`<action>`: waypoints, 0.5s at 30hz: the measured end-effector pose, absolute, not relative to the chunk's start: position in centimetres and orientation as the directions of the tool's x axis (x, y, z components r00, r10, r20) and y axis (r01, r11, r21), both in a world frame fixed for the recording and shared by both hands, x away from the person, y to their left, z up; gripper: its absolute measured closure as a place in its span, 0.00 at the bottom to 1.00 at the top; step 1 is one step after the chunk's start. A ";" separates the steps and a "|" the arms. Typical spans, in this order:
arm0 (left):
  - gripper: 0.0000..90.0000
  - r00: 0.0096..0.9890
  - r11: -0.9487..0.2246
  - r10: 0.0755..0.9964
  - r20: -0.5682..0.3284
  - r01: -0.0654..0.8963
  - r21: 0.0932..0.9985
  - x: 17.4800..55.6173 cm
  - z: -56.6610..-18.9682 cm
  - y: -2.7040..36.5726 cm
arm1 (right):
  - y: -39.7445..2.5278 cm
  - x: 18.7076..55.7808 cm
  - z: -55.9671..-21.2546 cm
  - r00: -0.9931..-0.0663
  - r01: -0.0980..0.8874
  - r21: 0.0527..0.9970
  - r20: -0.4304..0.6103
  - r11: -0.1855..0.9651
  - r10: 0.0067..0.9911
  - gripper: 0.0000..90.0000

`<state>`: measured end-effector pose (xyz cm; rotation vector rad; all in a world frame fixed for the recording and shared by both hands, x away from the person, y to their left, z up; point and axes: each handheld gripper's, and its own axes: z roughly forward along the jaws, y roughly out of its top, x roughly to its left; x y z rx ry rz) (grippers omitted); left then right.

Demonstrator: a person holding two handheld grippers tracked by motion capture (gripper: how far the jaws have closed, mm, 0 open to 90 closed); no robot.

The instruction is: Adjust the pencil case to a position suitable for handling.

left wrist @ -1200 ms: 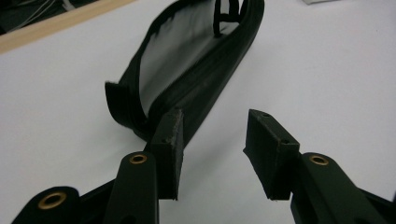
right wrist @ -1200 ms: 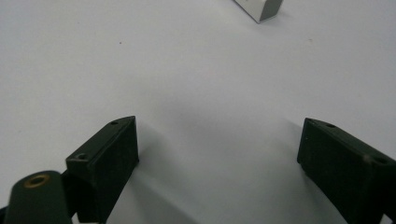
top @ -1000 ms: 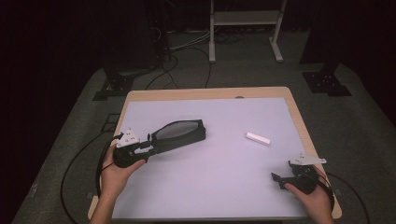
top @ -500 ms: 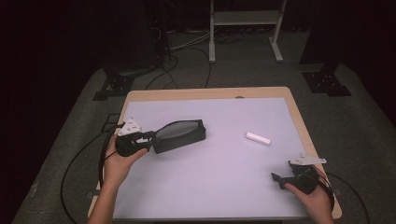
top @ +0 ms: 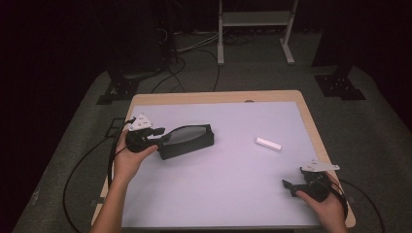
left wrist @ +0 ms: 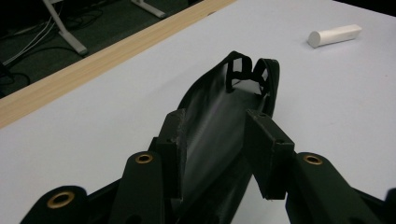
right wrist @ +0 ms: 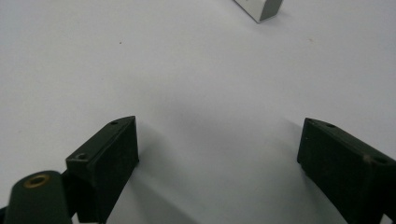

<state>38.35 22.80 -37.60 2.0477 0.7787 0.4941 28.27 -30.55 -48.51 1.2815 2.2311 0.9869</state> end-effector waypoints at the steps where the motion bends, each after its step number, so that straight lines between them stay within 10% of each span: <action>1: 0.66 0.726 -0.429 0.685 0.055 0.342 0.836 38.4 -37.6 22.8 | -30.5 28.3 -48.5 -0.510 0.591 0.734 0.016 0.336 0.860 0.13; 15: 0.65 0.730 -0.429 0.682 0.045 0.350 0.833 41.7 -38.8 21.7 | -30.6 28.3 -48.5 -0.510 0.591 0.733 0.017 0.336 0.860 0.13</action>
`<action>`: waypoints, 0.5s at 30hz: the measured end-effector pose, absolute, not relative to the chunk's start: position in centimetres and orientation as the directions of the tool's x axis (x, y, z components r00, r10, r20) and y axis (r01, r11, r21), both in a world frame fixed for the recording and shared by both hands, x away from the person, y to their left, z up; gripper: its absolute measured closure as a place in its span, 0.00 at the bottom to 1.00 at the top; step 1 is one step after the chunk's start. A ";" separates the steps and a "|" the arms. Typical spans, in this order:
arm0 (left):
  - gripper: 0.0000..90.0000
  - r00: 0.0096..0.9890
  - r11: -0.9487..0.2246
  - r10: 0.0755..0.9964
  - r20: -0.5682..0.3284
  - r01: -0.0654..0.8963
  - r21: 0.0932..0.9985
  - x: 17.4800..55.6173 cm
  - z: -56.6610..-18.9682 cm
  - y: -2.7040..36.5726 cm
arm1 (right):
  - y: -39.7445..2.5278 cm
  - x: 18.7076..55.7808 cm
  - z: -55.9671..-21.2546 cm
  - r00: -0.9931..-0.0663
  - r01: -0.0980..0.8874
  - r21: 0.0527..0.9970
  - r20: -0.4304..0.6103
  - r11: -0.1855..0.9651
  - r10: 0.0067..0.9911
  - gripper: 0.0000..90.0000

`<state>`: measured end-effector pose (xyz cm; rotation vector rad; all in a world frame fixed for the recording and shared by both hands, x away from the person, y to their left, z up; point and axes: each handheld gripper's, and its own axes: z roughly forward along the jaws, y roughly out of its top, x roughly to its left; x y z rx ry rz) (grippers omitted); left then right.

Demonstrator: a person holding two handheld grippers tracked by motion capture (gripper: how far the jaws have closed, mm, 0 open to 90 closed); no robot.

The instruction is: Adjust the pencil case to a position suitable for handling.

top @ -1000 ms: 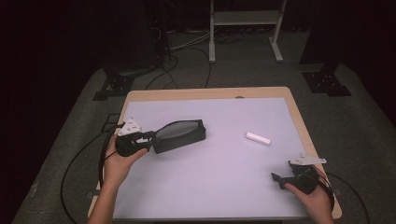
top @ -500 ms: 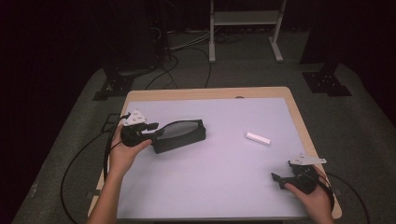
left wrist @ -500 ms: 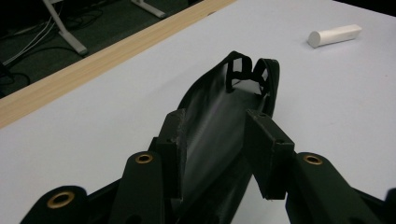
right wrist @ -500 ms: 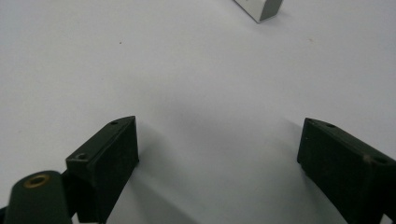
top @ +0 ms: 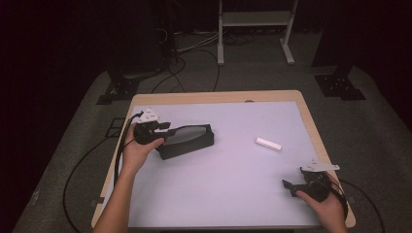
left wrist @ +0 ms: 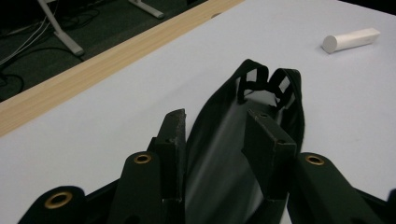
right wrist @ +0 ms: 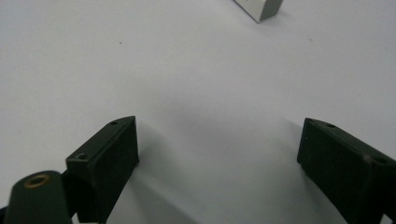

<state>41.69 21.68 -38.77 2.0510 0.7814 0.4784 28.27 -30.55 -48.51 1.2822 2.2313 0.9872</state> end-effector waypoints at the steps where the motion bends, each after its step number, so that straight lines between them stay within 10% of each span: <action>1: 0.65 0.728 -0.429 0.684 0.045 0.353 0.831 41.9 -38.9 21.6 | -30.6 28.3 -48.5 -0.510 0.591 0.734 0.017 0.336 0.860 0.13; 15: 0.69 0.732 -0.426 0.681 0.015 0.380 0.821 44.5 -40.6 20.9 | -30.6 28.3 -48.5 -0.510 0.591 0.734 0.018 0.335 0.860 0.13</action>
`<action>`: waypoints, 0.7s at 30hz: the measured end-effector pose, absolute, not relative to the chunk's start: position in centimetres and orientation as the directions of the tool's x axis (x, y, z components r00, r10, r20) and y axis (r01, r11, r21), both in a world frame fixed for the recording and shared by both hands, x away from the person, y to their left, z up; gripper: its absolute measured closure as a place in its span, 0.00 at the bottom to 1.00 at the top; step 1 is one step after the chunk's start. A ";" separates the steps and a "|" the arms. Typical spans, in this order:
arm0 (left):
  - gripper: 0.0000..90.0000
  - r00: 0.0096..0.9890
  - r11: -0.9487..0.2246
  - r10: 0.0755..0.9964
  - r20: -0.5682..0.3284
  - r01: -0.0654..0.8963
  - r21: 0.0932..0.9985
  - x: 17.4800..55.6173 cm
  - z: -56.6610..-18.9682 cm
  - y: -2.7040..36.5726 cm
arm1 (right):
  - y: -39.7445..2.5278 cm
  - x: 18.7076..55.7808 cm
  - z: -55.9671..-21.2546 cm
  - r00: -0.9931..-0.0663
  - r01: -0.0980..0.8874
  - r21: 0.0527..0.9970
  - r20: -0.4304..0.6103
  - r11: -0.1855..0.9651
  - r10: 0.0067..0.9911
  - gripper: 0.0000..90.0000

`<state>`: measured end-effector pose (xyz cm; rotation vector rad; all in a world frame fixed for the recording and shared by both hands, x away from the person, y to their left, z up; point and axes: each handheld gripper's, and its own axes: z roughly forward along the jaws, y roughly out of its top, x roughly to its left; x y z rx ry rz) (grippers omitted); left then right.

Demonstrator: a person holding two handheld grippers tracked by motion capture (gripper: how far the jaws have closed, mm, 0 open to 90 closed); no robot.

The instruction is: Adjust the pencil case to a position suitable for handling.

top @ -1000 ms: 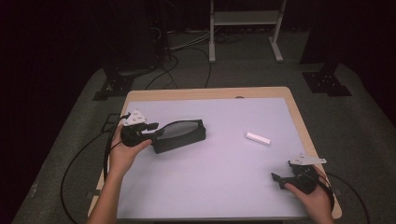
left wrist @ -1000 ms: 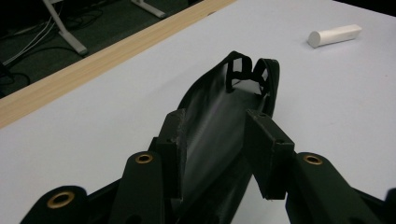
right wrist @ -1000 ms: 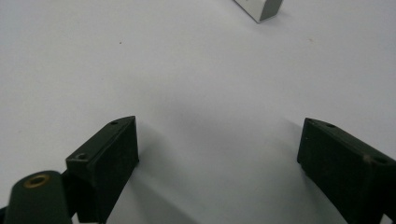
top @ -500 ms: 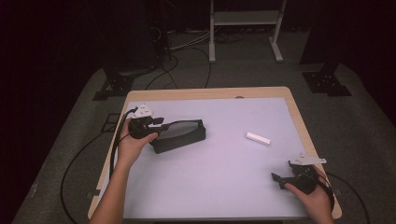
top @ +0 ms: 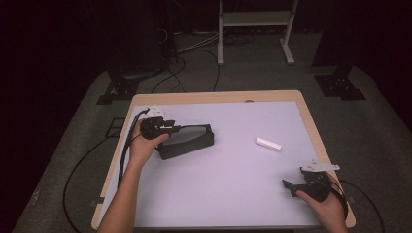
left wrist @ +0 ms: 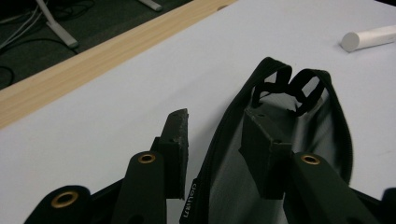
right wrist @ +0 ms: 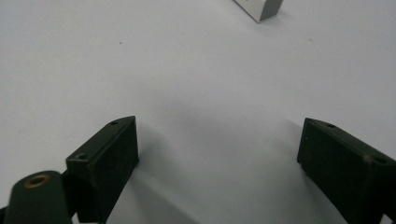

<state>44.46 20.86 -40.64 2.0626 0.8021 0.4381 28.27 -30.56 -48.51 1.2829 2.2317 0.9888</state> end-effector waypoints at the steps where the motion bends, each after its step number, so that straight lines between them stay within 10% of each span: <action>1: 0.69 0.731 -0.427 0.682 0.013 0.384 0.819 44.6 -40.9 20.8 | -30.6 28.3 -48.5 -0.510 0.592 0.733 0.019 0.335 0.860 0.13; 21: 0.93 0.756 -0.441 0.653 -0.031 0.414 0.796 45.6 -42.5 20.5 | -30.6 28.3 -48.5 -0.510 0.592 0.733 0.019 0.334 0.860 0.13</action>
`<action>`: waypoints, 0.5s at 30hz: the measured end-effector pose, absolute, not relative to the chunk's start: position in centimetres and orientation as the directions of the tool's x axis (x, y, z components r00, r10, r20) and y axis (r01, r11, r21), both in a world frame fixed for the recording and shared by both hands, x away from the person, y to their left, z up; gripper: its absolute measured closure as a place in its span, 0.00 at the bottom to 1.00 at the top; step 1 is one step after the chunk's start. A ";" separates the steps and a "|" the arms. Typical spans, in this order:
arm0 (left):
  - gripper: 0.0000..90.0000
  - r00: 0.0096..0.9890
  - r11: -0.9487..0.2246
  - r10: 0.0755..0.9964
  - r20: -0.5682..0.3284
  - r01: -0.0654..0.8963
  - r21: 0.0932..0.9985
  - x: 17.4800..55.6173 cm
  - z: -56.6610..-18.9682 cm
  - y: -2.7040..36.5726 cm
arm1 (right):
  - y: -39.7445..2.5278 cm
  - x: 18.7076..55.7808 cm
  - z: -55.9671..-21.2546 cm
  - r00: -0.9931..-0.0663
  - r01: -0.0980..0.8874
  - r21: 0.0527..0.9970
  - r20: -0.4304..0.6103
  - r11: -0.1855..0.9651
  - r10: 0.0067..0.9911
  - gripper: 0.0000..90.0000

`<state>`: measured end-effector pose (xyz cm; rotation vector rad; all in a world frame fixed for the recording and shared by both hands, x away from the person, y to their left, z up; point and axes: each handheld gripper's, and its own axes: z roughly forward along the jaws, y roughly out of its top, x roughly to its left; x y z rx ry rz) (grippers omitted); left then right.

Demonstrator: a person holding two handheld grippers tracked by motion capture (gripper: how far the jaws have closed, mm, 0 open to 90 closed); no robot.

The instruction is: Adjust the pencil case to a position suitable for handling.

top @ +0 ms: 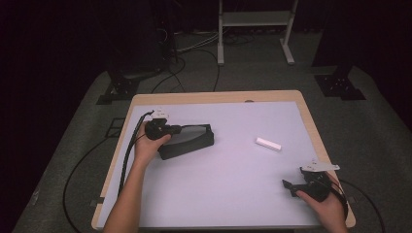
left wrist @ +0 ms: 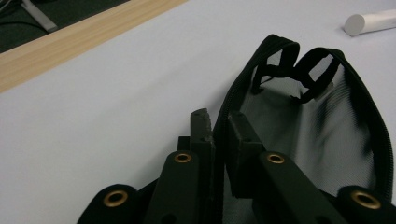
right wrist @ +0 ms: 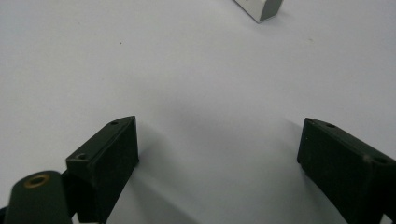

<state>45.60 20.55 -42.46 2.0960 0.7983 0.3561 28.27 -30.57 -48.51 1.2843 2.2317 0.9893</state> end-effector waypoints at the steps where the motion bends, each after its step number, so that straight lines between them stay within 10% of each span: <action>1: 0.95 0.761 -0.442 0.648 -0.035 0.413 0.796 45.6 -42.5 20.6 | -30.6 28.3 -48.5 -0.510 0.592 0.733 0.019 0.334 0.860 0.13; 15: 0.99 0.781 -0.422 0.619 -0.079 0.416 0.806 45.0 -41.6 21.1 | -30.6 28.3 -48.5 -0.509 0.592 0.733 0.019 0.334 0.860 0.13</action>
